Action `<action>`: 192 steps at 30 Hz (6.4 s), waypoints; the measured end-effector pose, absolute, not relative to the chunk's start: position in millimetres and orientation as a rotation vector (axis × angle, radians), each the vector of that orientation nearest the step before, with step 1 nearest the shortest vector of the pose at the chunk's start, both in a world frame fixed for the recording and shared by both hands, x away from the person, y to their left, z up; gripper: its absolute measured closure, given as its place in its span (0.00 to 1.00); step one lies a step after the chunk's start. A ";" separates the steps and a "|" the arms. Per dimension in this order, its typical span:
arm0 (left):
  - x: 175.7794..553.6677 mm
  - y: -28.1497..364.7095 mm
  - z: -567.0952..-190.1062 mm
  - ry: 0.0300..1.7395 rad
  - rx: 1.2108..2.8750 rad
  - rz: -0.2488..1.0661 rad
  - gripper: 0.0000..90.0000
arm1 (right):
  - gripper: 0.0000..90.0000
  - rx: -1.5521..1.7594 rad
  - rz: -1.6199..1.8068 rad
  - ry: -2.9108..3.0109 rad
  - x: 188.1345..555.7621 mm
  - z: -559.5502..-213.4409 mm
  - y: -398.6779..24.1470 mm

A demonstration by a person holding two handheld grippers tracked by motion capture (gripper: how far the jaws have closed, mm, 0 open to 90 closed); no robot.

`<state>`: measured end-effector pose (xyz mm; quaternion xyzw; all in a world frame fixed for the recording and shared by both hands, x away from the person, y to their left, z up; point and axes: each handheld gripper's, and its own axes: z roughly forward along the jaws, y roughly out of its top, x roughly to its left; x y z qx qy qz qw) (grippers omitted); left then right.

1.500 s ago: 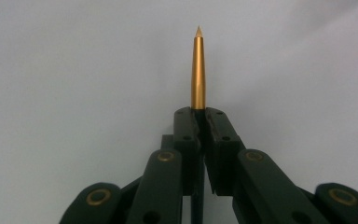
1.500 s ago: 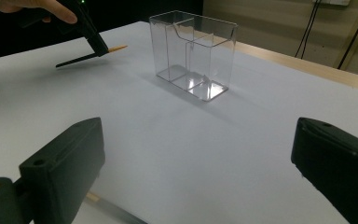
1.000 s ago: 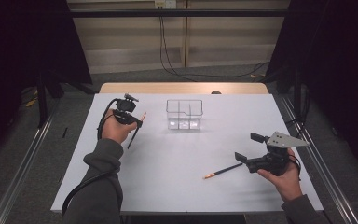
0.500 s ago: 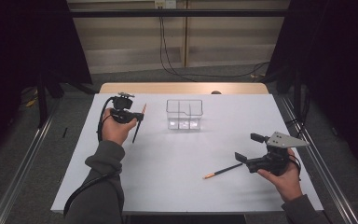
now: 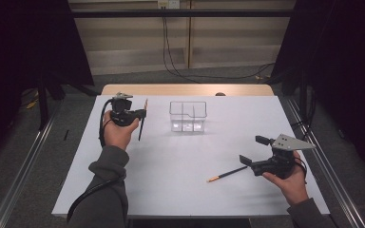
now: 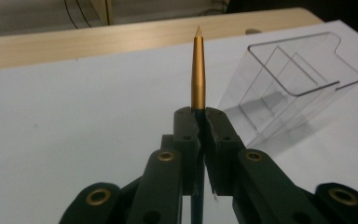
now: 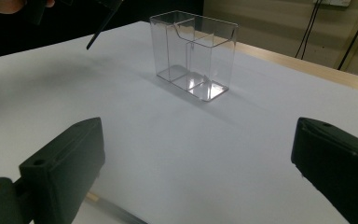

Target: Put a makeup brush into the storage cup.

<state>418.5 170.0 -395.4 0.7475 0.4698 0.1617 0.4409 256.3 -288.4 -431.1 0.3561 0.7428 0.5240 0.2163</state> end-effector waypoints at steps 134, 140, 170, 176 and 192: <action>411.9 84.3 -348.4 0.828 1.525 0.379 0.93 | 0.00 1.016 1.491 2.087 257.7 -434.0 -291.9; 414.1 77.9 -347.3 0.813 1.526 0.377 0.93 | 0.00 1.015 1.491 2.087 257.7 -434.0 -292.2; 425.1 50.4 -348.9 0.770 1.532 0.348 0.93 | 0.00 1.010 1.488 2.096 258.5 -435.2 -292.4; 428.4 46.8 -350.3 0.762 1.535 0.347 0.93 | 0.00 1.008 1.488 2.097 258.6 -435.4 -292.2; 435.9 35.1 -356.0 0.756 1.547 0.350 0.93 | 0.00 1.008 1.479 2.100 258.9 -436.3 -293.2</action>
